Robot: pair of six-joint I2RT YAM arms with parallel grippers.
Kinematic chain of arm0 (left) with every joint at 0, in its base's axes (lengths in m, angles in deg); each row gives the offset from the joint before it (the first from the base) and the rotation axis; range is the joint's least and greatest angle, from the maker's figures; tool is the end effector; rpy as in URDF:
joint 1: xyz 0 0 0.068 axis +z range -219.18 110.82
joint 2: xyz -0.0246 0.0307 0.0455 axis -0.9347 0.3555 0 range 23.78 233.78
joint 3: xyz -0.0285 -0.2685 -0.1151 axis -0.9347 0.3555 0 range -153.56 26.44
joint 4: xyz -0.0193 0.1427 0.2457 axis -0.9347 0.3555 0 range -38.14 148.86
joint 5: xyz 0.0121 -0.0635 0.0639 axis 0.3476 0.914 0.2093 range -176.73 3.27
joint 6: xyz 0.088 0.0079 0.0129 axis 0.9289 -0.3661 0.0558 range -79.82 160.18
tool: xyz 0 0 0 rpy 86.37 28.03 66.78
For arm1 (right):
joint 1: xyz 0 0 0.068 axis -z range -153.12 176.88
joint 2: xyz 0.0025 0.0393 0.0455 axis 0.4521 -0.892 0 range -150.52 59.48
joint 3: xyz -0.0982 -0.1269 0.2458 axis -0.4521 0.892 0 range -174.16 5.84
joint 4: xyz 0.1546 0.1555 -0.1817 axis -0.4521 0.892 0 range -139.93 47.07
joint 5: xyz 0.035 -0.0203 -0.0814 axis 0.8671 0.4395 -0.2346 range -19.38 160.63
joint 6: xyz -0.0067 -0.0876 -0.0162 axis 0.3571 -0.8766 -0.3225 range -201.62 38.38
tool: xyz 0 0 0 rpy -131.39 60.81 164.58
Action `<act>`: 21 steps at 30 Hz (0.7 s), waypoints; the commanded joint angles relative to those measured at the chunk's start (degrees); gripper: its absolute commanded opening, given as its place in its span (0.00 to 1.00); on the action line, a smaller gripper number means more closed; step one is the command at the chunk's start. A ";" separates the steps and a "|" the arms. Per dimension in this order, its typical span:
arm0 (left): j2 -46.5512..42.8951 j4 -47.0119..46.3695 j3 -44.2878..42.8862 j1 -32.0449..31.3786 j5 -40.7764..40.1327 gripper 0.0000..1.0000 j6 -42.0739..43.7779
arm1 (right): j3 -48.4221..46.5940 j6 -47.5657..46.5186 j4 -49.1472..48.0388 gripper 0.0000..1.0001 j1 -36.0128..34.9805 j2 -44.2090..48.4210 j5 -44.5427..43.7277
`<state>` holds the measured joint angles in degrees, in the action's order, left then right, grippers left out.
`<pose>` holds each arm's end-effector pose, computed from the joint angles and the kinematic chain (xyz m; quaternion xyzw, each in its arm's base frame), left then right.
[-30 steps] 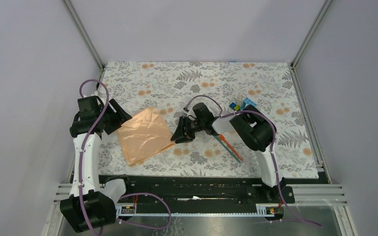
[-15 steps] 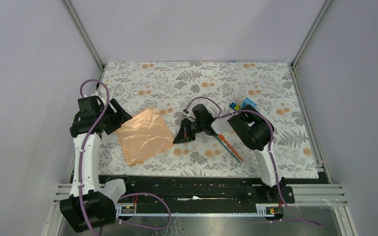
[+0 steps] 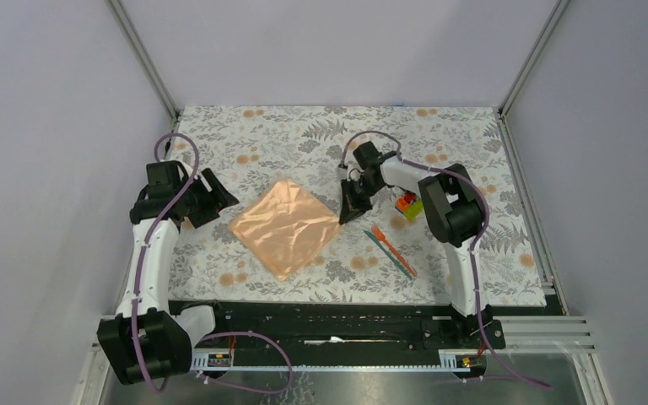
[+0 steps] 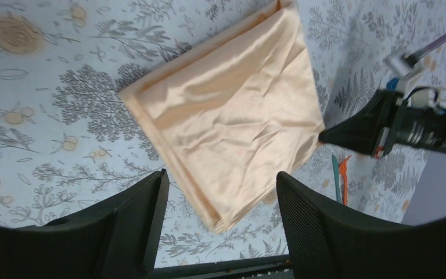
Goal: Fold the napkin into a case and place the utensils inside
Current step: Move the square-folded napkin to the center of the board.
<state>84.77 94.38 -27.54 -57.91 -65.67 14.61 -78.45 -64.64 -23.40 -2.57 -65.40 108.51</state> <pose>0.2535 0.0213 0.2768 -0.2315 0.8952 -0.2124 0.3161 0.3941 0.2787 0.0916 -0.1647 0.9146 0.3663 0.0471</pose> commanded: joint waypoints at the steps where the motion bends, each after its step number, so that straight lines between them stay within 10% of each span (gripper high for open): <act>1: 3.11 -4.05 1.10 -2.42 3.62 0.73 -0.75 | -14.41 -21.21 23.56 0.00 1.68 -5.62 -20.32; 9: 13.78 -10.40 2.76 -4.90 11.54 0.74 -3.07 | -47.52 -37.61 29.45 0.01 2.53 -19.55 -34.87; 14: 22.27 -12.85 0.34 -6.06 8.92 0.75 -1.87 | -56.08 -25.27 23.86 0.73 2.32 -14.81 -42.88; 21: 35.67 -13.78 -3.77 -7.70 10.83 0.74 1.87 | -12.65 3.55 1.97 0.85 2.22 13.90 -18.80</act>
<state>115.90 83.76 -27.73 -64.79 -57.17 13.24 -112.57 -79.09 -7.19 -0.19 -68.87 72.56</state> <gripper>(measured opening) 0.745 0.850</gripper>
